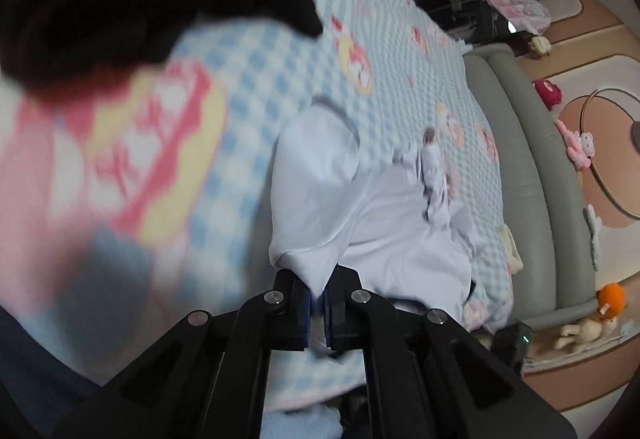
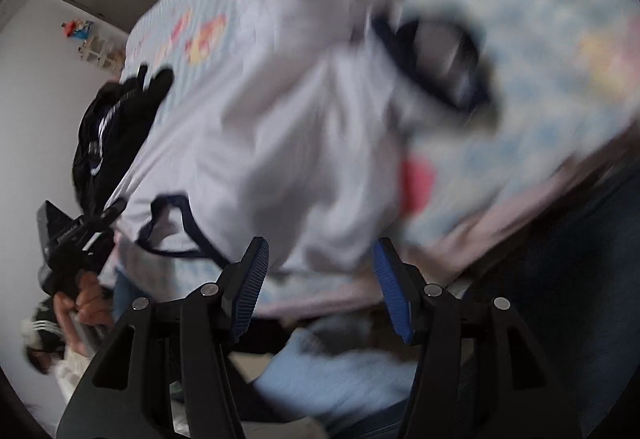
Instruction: Fold clothes
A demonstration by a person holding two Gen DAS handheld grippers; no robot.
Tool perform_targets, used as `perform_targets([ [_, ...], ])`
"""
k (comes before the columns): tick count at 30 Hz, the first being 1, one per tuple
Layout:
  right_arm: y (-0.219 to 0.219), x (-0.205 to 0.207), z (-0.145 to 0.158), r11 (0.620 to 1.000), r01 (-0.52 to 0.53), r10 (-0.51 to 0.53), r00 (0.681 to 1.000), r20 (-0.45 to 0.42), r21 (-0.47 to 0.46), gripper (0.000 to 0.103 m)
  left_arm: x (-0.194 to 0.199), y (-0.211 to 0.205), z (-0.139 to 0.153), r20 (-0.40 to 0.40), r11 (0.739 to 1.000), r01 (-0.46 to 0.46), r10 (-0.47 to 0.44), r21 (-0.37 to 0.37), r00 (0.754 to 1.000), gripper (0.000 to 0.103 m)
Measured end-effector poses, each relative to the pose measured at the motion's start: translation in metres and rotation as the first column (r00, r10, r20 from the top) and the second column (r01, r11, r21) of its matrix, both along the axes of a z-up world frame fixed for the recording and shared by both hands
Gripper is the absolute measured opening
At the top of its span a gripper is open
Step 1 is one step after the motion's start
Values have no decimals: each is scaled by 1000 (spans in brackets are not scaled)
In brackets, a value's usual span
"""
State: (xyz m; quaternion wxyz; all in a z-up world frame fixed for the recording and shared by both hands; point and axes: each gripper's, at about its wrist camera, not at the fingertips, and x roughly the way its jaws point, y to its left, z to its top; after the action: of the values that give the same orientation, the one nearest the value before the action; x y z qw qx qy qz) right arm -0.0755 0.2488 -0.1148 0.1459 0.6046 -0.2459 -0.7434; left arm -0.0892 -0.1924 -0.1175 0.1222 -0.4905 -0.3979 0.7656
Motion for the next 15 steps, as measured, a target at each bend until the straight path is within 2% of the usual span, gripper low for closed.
perform_targets([
  [1, 0, -2, -5, 1000, 7, -7, 1000, 10, -18, 58, 1, 3, -8, 26, 1000, 4, -4, 21, 1000, 14],
  [3, 2, -8, -9, 999, 33, -33, 999, 1, -38, 61, 0, 7, -22, 66, 999, 6, -9, 48, 998, 38],
  [5, 5, -14, -13, 997, 59, -59, 998, -7, -58, 65, -5, 9, -30, 78, 997, 7, -12, 74, 997, 39],
  [6, 6, -17, -15, 995, 72, -72, 997, -11, -67, 66, -9, 12, -29, 71, 997, 19, -25, 75, 997, 34],
  [7, 7, -20, -17, 993, 84, -86, 996, -14, -77, 66, -12, 15, -25, 56, 997, 31, -34, 65, 998, 24],
  [8, 8, -23, -19, 991, 97, -99, 995, -18, -87, 51, -15, 17, -13, 27, 999, 39, -40, 34, 999, 4],
  [9, 10, -26, -21, 989, 109, -112, 993, -22, -97, 15, -17, 20, -2, -2, 999, 46, -46, 2, 999, 3],
  [10, 8, -27, -14, 991, 104, -109, 993, -54, -89, 9, -19, 21, 12, -37, 999, 51, -51, -19, 998, 3],
  [12, 4, -26, 15, 994, 82, -92, 984, -155, -67, 8, -19, 20, 50, -132, 998, 53, -55, -14, 990, 3],
  [15, 12, -17, 74, 992, 80, -107, 946, -306, -100, 7, -18, 19, 106, -271, 998, 61, -62, -12, 961, 3],
])
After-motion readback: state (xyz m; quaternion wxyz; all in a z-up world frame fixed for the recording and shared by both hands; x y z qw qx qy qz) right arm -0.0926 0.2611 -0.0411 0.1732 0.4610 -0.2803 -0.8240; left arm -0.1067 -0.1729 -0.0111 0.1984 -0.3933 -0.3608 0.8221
